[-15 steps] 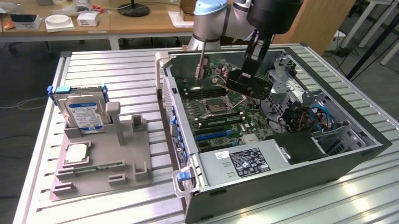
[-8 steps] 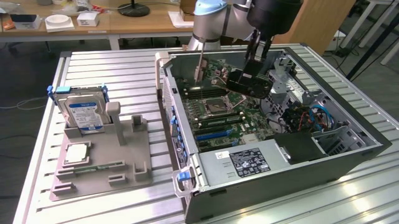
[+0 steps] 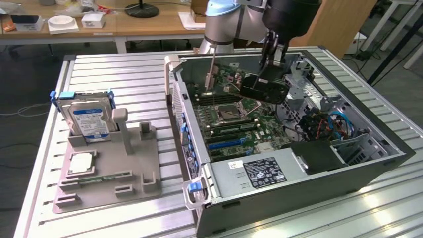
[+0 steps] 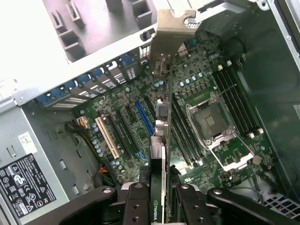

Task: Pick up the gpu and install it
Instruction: 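Insert the gpu into the slot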

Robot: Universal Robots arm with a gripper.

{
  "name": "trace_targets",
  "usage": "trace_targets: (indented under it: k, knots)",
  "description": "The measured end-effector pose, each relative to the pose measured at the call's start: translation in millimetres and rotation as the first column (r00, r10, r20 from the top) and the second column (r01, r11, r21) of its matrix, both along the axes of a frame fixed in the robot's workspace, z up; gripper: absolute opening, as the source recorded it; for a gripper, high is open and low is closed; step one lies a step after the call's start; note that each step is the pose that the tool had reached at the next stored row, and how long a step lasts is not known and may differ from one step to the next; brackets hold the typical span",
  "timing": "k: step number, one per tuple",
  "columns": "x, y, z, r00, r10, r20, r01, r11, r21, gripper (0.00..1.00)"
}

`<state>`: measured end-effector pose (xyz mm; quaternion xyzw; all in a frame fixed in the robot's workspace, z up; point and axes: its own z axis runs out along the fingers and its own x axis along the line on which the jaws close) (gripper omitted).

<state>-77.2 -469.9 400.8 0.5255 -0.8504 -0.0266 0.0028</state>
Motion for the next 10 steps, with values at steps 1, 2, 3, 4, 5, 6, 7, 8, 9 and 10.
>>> trace_targets:
  k: [1, 2, 3, 4, 5, 6, 7, 8, 9, 10]
  knots:
    - [0.1, 0.0, 0.0, 0.9999, 0.01, 0.0, -0.01, 0.9999, 0.0, 0.26]
    - [0.2, 0.0, -0.1, 0.9998, 0.021, 0.0, -0.021, 0.9998, 0.0, 0.26]
    - [0.4, 0.0, -0.2, 0.9995, 0.031, 0.0, -0.031, 0.9995, 0.0001, 0.26]
    - [0.5, 0.0, -0.2, 0.9991, 0.043, 0.0, -0.043, 0.9991, 0.0001, 0.26]
    - [0.6, 0.0, -0.3, 0.9986, 0.053, 0.0, -0.053, 0.9986, 0.0001, 0.26]
    - [0.7, 0.0, -0.3, 0.998, 0.064, 0.0, -0.064, 0.998, 0.0001, 0.26]
    - [0.8, 0.0, -0.4, 0.9972, 0.074, 0.0, -0.074, 0.9972, 0.0001, 0.26]
    - [0.9, 0.0, -0.4, 0.9964, 0.085, 0.0, -0.085, 0.9964, 0.0001, 0.26]
    - [1.1, 0.0, -0.5, 0.9954, 0.096, 0.0, -0.096, 0.9954, 0.0001, 0.26]
    - [1.2, 0.0, -0.6, 0.9942, 0.107, 0.0, -0.107, 0.9942, 0.0002, 0.26]
